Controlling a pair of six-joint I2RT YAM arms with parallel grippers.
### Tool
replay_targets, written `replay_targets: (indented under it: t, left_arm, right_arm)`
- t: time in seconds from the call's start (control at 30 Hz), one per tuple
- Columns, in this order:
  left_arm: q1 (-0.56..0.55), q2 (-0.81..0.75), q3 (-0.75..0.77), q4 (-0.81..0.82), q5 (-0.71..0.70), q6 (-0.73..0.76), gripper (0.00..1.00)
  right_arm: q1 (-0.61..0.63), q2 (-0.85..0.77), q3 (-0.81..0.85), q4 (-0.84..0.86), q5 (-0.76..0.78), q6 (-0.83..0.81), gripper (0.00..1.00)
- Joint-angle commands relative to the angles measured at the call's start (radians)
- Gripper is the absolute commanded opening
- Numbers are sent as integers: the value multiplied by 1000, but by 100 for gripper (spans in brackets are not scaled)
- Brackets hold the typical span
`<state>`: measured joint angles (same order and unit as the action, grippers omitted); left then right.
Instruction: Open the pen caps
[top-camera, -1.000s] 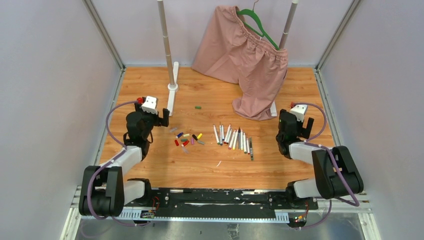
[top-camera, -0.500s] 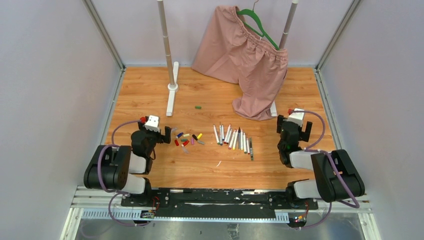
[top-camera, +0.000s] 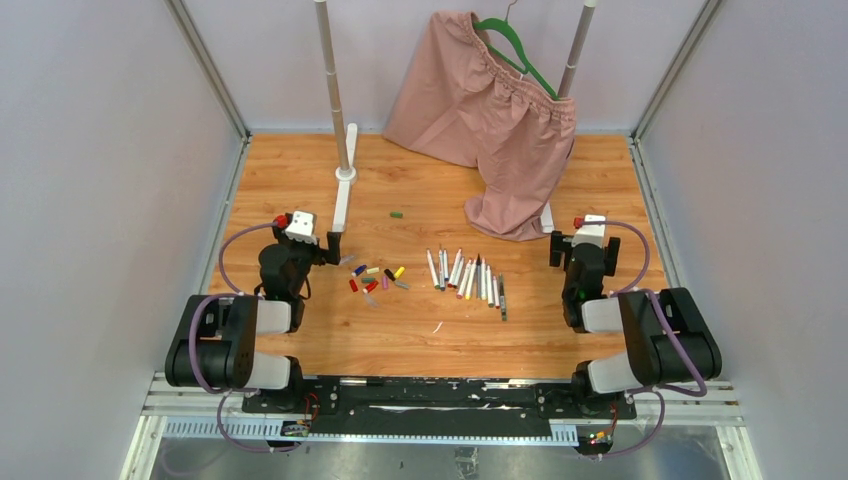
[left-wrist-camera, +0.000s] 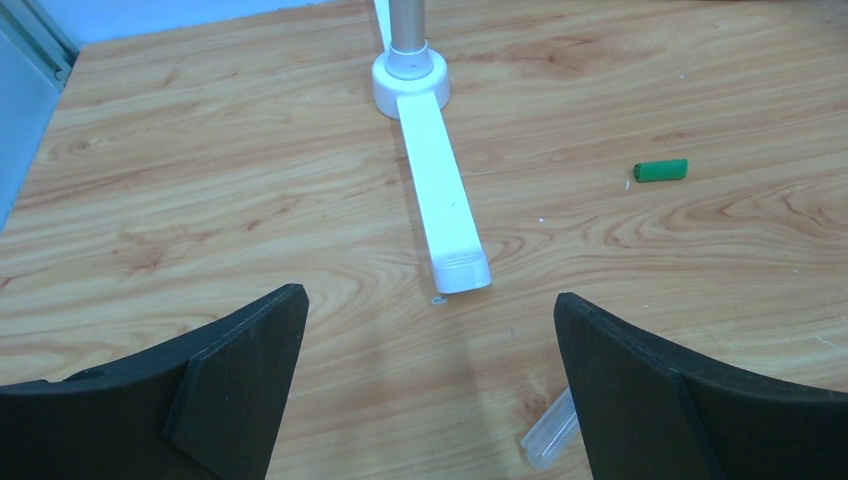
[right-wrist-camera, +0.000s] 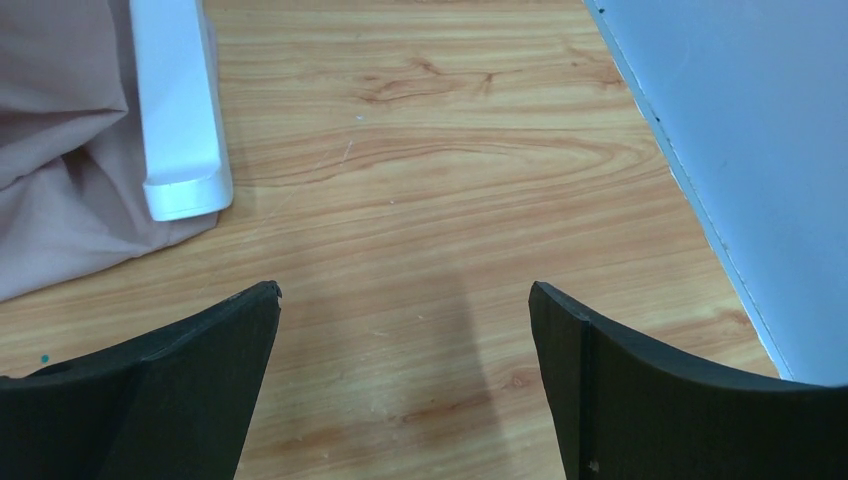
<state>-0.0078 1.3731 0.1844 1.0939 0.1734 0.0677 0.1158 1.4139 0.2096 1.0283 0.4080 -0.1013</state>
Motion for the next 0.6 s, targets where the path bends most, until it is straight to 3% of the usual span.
replay_targets:
  t: [0.0,0.57]
  left_arm:
    - [5,4,-2,18,-16,-6,100]
    - [5,7,-1,19,-21,-7,100]
  right_arm:
    - [-21,-13,22,-23,-45,27,100]
    - [-21,-14,21,-21,-44,26,100]
